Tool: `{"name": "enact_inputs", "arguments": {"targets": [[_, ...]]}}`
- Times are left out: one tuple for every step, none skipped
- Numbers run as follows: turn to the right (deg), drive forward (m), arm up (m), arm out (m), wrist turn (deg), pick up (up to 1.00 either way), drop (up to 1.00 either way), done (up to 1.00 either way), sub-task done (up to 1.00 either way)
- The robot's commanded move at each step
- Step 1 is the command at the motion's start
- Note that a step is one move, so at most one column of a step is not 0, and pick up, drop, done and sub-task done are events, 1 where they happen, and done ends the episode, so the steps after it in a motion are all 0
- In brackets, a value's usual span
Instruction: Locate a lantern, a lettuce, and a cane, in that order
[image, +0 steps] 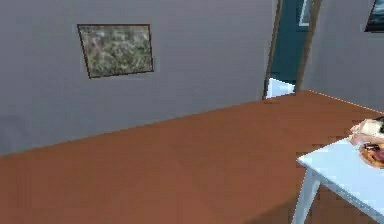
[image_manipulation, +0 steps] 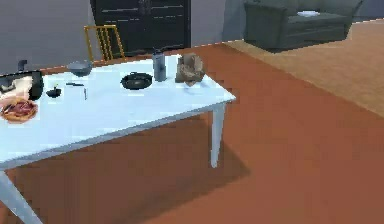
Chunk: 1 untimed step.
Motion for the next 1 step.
{"name": "enact_inputs", "arguments": {"targets": [[0.0,0.95,0.0,0.0,0.0,0.0,0.0,0.0,0.0]]}}
